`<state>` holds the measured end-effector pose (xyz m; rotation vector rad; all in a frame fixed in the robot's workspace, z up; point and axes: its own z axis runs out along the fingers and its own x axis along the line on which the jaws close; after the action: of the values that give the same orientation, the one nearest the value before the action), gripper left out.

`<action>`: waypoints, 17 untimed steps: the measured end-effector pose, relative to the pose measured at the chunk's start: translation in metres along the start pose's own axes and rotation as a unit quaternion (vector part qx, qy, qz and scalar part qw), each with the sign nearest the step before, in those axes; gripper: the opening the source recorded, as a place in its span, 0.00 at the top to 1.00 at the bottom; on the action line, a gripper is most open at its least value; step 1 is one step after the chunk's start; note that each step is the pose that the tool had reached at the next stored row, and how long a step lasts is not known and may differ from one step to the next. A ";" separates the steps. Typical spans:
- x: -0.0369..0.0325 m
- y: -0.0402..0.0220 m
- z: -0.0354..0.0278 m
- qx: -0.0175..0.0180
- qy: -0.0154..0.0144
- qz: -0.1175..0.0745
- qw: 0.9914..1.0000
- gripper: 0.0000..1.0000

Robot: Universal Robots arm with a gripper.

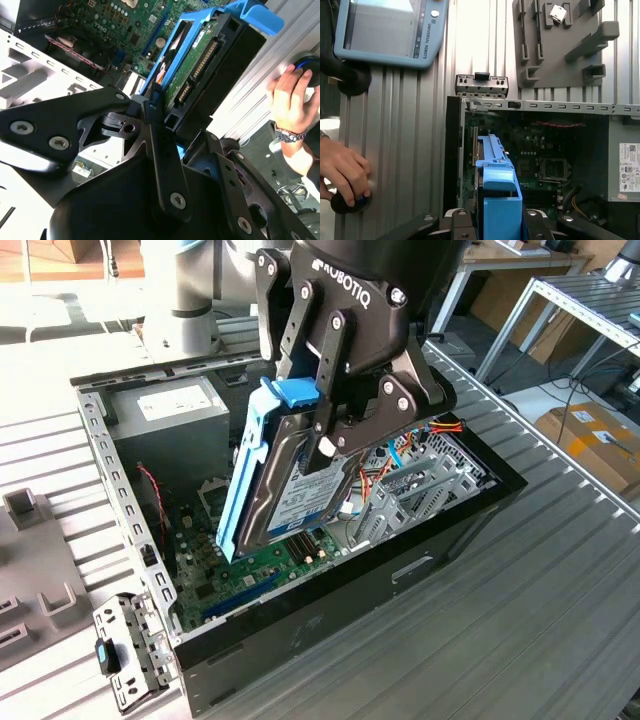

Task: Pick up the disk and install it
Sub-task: 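Pick up the disk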

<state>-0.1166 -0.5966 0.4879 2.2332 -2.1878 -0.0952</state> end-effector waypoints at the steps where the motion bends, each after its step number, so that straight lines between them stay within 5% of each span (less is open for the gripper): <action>1: 0.0001 -0.0013 0.0000 0.000 0.000 0.000 1.000 0.64; 17: 0.0025 -0.0231 -0.0001 0.000 0.000 0.000 1.000 0.64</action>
<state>-0.0934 -0.5986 0.4867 2.2331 -2.1878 -0.0951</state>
